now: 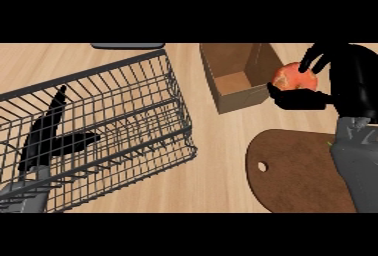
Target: Pick the squash from the cutting board and place it in the cardboard box
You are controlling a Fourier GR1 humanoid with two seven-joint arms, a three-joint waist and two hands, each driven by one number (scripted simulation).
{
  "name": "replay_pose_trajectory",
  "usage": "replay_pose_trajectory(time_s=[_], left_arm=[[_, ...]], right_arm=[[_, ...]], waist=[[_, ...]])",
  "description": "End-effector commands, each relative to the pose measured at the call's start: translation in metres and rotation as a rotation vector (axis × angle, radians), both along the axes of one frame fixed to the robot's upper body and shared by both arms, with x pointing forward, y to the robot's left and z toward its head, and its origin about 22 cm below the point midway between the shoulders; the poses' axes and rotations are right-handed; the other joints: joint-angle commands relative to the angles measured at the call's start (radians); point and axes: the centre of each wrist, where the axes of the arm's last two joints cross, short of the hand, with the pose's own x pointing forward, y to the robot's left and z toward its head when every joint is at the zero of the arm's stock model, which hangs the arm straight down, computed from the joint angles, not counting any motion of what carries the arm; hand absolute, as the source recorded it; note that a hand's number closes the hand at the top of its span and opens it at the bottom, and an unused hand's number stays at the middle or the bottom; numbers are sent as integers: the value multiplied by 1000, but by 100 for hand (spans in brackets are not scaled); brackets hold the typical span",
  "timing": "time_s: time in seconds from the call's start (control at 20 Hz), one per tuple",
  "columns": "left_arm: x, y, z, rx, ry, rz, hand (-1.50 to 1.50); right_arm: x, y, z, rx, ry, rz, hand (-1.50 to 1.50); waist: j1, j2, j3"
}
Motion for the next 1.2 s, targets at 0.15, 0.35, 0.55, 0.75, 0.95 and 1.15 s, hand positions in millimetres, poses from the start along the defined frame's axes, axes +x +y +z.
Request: replay_pose_trajectory(time_s=[0.15, 0.35, 0.55, 0.75, 0.95, 1.15], left_arm=[[-11, 42, -19, 57, 46, 79, 0], [-17, 34, -21, 60, 53, 53, 0], [-5, 32, -7, 46, 42, 57, 0], [-12, 30, -13, 37, 50, 41, 0], [-1, 22, -11, 38, 33, 29, 0], [-4, 24, 1, 42, 33, 4, 0]], right_arm=[[55, 33, 9, 163, 11, -9, 150], [89, 32, 3, 192, 52, -10, 150], [112, 64, -12, 209, 79, -7, 150], [132, 33, -24, 199, 115, -44, 150], [140, 47, -49, 194, 123, -143, 150], [148, 39, -58, 343, 222, -169, -150]], waist=[[12, 13, -19], [24, 15, -18], [32, 18, -19], [37, 20, -18], [54, 31, -18], [64, 28, -17]])
